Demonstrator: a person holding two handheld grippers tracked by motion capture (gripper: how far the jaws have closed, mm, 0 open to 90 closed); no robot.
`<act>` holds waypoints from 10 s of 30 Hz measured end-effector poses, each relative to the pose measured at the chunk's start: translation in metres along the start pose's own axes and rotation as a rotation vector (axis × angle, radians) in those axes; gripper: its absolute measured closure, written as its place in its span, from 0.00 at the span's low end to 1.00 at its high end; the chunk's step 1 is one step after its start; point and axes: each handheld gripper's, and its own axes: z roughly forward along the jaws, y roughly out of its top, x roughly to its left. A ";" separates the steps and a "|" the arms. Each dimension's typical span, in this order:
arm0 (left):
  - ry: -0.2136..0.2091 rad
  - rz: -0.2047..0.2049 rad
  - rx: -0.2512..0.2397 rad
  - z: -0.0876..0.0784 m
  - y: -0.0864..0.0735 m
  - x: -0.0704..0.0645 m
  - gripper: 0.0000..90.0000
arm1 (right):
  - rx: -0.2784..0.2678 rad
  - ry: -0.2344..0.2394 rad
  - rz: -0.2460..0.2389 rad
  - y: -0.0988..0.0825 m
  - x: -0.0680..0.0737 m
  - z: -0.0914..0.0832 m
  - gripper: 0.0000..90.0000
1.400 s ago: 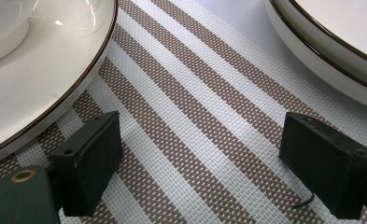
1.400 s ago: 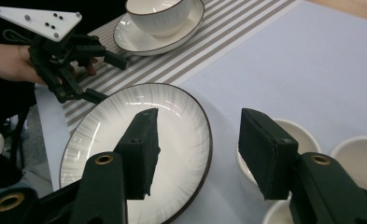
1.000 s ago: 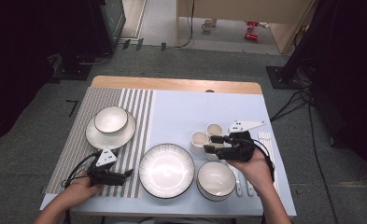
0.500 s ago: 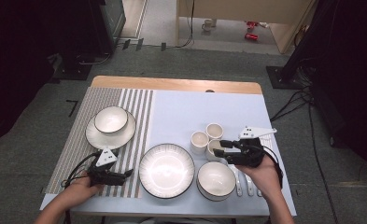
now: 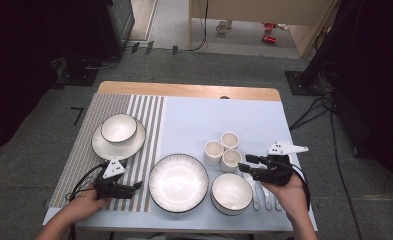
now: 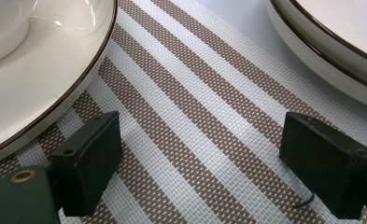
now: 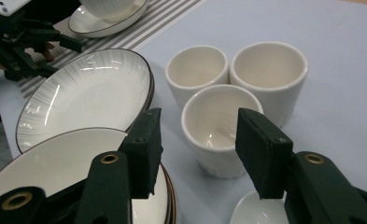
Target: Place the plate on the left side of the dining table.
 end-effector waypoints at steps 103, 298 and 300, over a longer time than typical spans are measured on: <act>-0.003 -0.004 -0.001 0.000 0.000 0.000 0.14 | 0.093 -0.390 0.231 -0.087 -0.074 -0.029 0.69; -0.001 -0.001 0.001 0.000 0.000 0.000 0.14 | 0.190 -0.411 0.371 -0.067 -0.068 -0.009 0.93; -0.002 -0.001 0.001 0.000 0.000 0.000 0.14 | 0.189 -0.412 0.370 -0.066 -0.068 -0.010 0.93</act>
